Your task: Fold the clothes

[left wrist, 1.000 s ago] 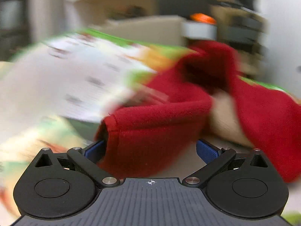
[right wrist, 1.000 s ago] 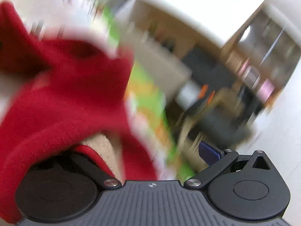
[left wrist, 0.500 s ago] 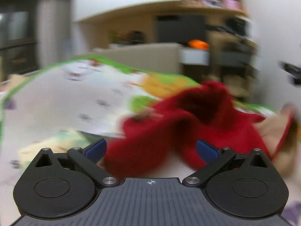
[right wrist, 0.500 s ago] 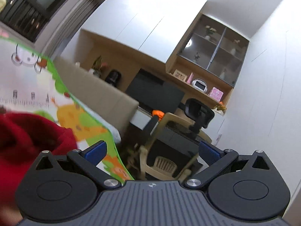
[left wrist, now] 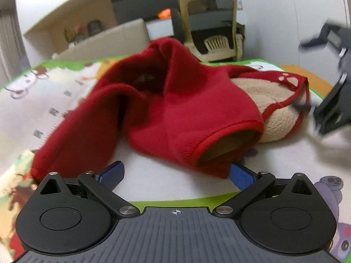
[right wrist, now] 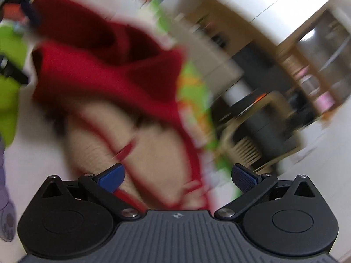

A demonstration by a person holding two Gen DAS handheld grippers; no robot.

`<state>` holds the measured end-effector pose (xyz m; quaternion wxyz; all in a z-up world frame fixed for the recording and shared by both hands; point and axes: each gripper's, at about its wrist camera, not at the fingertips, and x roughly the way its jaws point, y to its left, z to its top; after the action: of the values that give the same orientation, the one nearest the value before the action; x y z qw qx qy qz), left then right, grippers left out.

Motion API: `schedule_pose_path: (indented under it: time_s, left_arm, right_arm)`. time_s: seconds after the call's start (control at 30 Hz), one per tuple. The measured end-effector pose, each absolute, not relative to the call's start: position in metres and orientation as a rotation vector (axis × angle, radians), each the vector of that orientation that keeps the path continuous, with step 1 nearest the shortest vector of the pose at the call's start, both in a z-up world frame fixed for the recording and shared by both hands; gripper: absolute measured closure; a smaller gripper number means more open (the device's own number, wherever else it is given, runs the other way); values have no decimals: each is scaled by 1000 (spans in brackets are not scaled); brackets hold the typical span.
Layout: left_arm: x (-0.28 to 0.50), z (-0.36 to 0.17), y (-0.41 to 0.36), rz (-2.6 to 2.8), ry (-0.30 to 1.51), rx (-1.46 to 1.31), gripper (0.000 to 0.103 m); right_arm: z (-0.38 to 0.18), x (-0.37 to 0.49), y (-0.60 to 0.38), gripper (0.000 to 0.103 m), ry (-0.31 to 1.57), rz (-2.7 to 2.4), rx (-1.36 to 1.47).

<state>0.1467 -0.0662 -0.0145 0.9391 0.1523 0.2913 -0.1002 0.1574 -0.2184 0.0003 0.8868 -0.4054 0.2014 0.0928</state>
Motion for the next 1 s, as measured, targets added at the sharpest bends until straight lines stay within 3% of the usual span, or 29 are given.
schedule_pose_path:
  time_s: [0.1, 0.2, 0.27, 0.43, 0.5, 0.7, 0.83, 1.0]
  left_arm:
    - [160, -17, -78, -226, 614, 325, 0]
    - [177, -13, -81, -145, 551, 334, 0]
    - [190, -1, -69, -42, 478, 323, 0]
    - [198, 43, 0, 234, 310, 270, 0]
    - [198, 40, 15, 221, 351, 275, 0]
    - [174, 3, 3, -73, 540, 245, 0]
    - [177, -23, -15, 25, 520, 514, 0]
    - [166, 26, 46, 135, 448, 550, 0]
  right_arm:
    - [-13, 181, -206, 0, 365, 102, -882]
    - [32, 196, -206, 0, 145, -124, -746]
    - [67, 201, -215, 0, 115, -124, -622]
    - [29, 198, -224, 0, 210, -105, -780]
    - [13, 200, -226, 0, 255, -114, -811]
    - [17, 208, -225, 0, 277, -137, -774]
    - [33, 203, -231, 0, 270, -166, -783]
    - [73, 174, -255, 0, 278, -149, -784]
